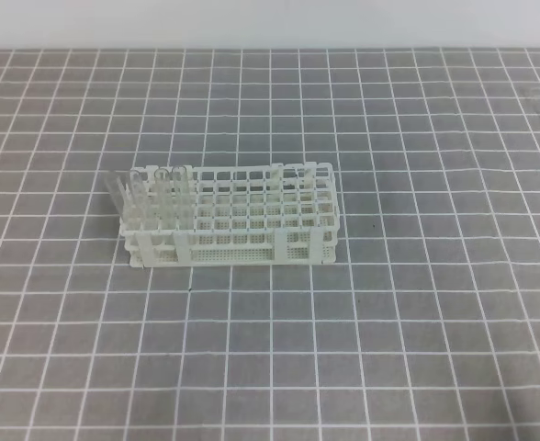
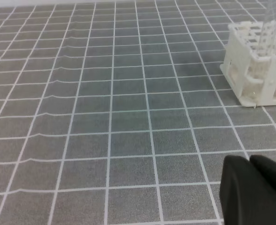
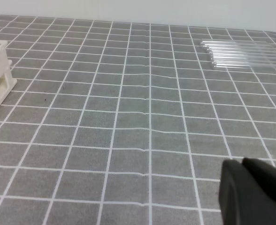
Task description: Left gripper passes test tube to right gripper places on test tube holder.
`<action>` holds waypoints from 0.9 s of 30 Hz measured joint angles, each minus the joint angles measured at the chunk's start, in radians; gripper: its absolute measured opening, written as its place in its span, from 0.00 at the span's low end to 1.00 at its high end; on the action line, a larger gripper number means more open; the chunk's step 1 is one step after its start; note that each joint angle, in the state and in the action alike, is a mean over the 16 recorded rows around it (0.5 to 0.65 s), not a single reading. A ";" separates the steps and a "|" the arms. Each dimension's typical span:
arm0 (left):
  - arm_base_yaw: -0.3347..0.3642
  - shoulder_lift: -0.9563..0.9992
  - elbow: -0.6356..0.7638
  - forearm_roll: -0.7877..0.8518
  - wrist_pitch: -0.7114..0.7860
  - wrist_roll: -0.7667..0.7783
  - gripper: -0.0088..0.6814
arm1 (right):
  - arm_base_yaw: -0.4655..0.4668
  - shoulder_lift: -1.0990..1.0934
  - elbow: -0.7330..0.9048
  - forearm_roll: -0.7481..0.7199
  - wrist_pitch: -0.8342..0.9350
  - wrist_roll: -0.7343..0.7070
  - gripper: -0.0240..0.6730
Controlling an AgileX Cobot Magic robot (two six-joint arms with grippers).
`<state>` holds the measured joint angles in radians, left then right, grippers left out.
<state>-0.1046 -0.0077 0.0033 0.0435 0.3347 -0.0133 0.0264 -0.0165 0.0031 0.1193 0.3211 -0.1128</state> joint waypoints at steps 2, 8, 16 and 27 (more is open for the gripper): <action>0.002 0.002 -0.001 0.000 0.002 0.000 0.01 | 0.000 0.000 0.000 0.000 0.000 0.000 0.02; 0.003 0.005 -0.002 0.000 0.003 -0.002 0.01 | 0.000 0.000 0.000 0.000 0.000 0.000 0.02; 0.003 0.000 -0.001 0.000 0.002 -0.003 0.01 | 0.000 0.000 0.000 0.000 0.000 0.000 0.02; 0.003 -0.007 0.001 0.000 -0.001 -0.004 0.01 | 0.000 0.000 0.000 0.000 0.000 0.000 0.02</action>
<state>-0.1019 -0.0147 0.0041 0.0436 0.3334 -0.0169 0.0264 -0.0165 0.0031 0.1193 0.3211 -0.1128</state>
